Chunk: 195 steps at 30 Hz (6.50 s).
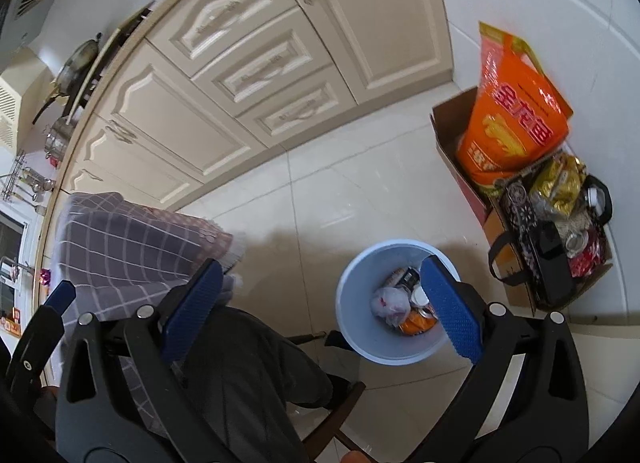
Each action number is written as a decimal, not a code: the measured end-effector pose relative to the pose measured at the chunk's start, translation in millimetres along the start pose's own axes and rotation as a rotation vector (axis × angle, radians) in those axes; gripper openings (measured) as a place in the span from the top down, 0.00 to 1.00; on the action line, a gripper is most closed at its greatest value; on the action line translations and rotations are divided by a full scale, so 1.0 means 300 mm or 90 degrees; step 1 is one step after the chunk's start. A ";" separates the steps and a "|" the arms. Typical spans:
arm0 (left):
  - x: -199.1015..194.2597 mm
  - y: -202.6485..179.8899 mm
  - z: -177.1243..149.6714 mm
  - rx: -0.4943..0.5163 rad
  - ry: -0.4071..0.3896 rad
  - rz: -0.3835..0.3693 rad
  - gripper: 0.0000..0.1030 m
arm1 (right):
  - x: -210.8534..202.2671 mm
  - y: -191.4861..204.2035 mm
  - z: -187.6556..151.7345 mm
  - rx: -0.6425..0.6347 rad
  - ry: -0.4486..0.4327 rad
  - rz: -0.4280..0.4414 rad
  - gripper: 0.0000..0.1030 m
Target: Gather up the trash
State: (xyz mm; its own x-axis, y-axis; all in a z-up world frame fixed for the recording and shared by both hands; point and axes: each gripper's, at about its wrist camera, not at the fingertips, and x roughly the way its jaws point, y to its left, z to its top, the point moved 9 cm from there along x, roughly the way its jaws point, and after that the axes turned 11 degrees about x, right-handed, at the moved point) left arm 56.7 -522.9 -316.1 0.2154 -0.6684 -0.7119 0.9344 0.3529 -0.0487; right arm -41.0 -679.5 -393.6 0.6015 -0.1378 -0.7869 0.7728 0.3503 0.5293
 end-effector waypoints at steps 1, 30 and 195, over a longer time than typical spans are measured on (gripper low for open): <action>-0.021 0.013 0.009 -0.004 -0.007 0.004 0.09 | -0.016 0.031 0.005 -0.009 -0.006 0.006 0.06; -0.878 0.780 -0.056 -0.111 -0.183 0.339 0.06 | -0.235 1.156 -0.285 -0.327 -0.035 0.222 0.06; -0.322 0.198 0.000 -0.007 -0.061 0.137 0.08 | -0.126 0.322 -0.034 -0.086 -0.031 0.052 0.06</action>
State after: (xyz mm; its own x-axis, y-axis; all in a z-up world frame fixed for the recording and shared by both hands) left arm 91.5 -437.5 -250.3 0.4353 -0.6360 -0.6372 0.8613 0.5002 0.0891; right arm 8.8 -631.0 -316.0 0.6726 -0.1479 -0.7251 0.6888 0.4834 0.5403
